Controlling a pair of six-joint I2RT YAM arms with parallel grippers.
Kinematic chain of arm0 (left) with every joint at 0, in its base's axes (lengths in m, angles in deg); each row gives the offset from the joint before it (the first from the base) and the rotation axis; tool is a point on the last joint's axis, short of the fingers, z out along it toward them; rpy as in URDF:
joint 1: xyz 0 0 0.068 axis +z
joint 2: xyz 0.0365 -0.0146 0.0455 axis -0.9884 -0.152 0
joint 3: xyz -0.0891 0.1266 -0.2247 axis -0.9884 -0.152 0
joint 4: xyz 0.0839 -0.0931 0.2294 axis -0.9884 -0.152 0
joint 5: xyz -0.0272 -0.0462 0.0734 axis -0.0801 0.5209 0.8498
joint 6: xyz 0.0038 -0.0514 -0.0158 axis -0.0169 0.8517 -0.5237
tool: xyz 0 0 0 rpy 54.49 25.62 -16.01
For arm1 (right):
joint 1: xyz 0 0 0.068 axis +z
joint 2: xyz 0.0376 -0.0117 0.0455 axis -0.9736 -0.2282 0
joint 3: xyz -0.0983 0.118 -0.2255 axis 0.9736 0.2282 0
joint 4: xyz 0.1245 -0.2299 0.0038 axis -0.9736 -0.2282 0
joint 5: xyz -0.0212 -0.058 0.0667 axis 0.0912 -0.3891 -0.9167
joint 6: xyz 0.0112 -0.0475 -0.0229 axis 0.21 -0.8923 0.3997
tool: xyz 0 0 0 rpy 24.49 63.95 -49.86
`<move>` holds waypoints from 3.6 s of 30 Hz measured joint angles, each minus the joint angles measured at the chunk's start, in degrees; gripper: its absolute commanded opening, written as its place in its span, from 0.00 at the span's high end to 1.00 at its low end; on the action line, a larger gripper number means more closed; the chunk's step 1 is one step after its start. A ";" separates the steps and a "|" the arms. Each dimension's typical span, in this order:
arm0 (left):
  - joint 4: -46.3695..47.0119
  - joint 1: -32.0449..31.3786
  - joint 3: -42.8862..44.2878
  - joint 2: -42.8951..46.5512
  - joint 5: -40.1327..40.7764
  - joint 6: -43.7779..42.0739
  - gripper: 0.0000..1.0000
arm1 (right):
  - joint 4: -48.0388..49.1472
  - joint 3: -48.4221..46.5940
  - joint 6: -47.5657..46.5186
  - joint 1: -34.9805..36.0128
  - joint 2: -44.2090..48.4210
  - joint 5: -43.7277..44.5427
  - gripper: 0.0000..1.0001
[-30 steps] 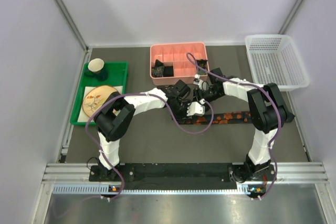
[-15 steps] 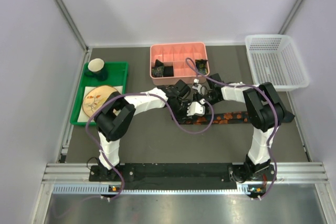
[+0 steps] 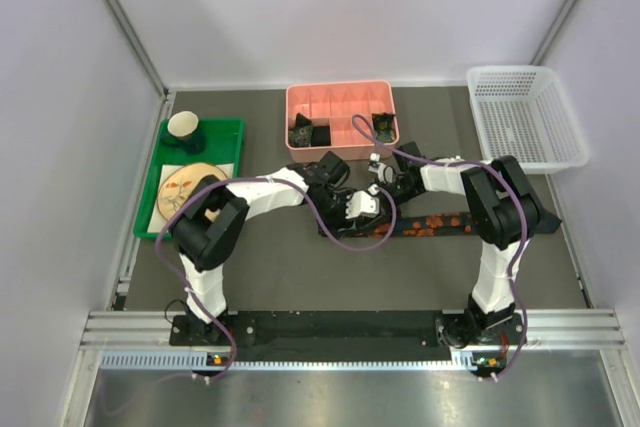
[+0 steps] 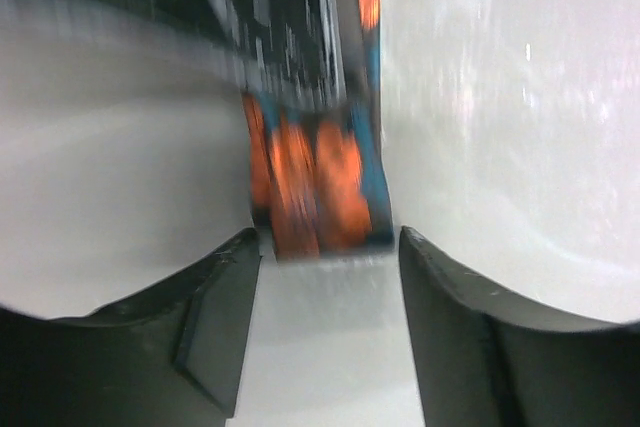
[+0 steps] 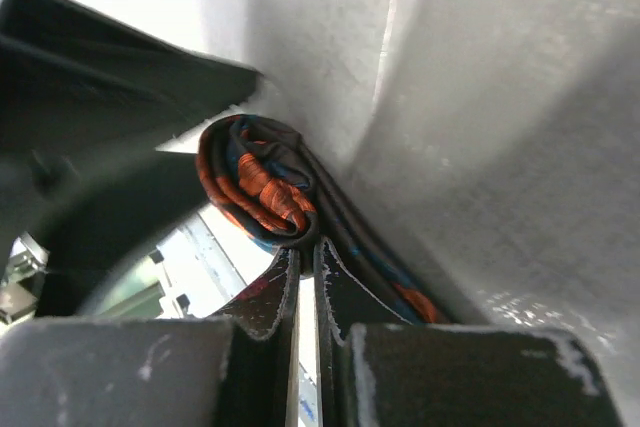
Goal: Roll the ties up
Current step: Roll the tie at the center of the board.
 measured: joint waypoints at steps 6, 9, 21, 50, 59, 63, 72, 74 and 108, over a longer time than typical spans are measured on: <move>2.97 1.36 -5.60 4.28 0.00 3.56 0.23 | -0.55 -0.11 -0.83 0.00 -0.35 1.84 1.00; 5.14 0.55 -5.95 4.50 0.02 4.46 0.20 | -1.09 -0.39 -1.36 0.00 -0.48 1.90 1.00; 10.75 -3.76 -3.82 1.07 1.44 5.55 0.58 | -1.46 -0.50 -1.97 0.15 -0.59 1.38 1.00; 7.63 6.43 -17.14 14.32 0.33 0.39 0.32 | 1.03 -6.19 2.64 5.86 -6.34 -0.52 1.00; 11.43 6.21 -17.18 14.86 -3.45 -1.03 0.34 | 1.01 -6.19 2.62 5.86 -6.38 -0.55 1.00; 11.54 5.92 -16.44 12.85 -4.07 -2.08 0.37 | 0.98 -6.19 2.62 5.86 -6.40 -0.55 1.00; 10.27 4.81 -14.40 10.82 -4.46 -3.08 0.61 | 0.46 -6.49 2.60 5.77 -6.64 -0.61 1.00; 9.70 4.74 -13.73 10.82 -4.61 -2.86 0.64 | 0.46 -6.49 2.60 5.73 -6.71 -0.70 1.00; 5.75 -0.52 -4.20 3.08 -0.81 5.44 0.60 | -0.44 -6.75 3.28 5.16 -7.19 -1.31 1.00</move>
